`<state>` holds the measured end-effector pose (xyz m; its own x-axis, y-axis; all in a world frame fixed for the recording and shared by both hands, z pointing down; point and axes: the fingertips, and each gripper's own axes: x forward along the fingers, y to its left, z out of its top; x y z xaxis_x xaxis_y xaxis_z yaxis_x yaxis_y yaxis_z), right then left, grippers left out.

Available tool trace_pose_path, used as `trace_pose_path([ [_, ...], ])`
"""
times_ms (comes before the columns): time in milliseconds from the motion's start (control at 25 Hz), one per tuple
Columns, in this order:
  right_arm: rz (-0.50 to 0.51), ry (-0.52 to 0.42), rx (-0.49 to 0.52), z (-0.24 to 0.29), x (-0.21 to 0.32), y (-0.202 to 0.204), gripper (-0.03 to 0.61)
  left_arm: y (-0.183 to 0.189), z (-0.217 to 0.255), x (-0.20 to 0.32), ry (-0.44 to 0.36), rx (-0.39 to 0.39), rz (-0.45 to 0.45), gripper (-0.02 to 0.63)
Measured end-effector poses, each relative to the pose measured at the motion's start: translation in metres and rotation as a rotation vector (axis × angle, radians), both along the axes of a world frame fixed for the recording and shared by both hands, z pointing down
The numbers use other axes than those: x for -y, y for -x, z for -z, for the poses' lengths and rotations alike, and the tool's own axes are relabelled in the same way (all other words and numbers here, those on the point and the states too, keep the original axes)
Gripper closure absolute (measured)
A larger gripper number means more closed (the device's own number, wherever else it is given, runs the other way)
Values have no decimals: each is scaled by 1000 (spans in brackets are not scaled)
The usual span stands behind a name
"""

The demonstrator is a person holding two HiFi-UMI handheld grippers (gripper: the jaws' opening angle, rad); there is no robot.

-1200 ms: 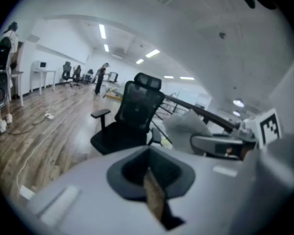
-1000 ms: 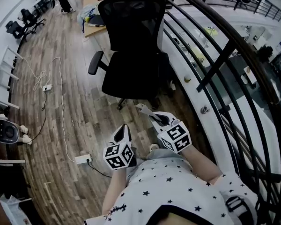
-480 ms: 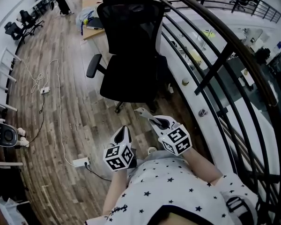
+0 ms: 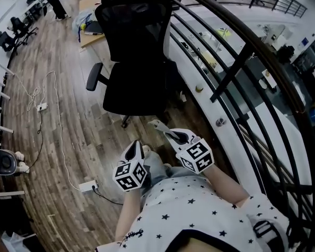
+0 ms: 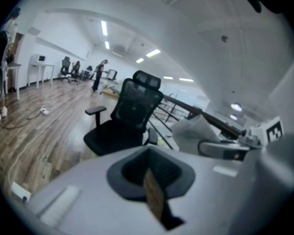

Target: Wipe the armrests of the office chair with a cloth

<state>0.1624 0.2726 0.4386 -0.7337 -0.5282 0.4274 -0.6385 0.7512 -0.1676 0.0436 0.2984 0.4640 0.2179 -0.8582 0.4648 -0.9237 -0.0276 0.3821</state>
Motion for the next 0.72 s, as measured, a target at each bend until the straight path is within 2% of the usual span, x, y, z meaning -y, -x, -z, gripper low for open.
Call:
trace_pose_path([
  [360,-117,20,-6,-7,34,-31,552,-27,-4,44,11,-9,-111,607],
  [720,-204,12,-16,-1,102,-50,552,-45,-3,118,12,-19,-192,606],
])
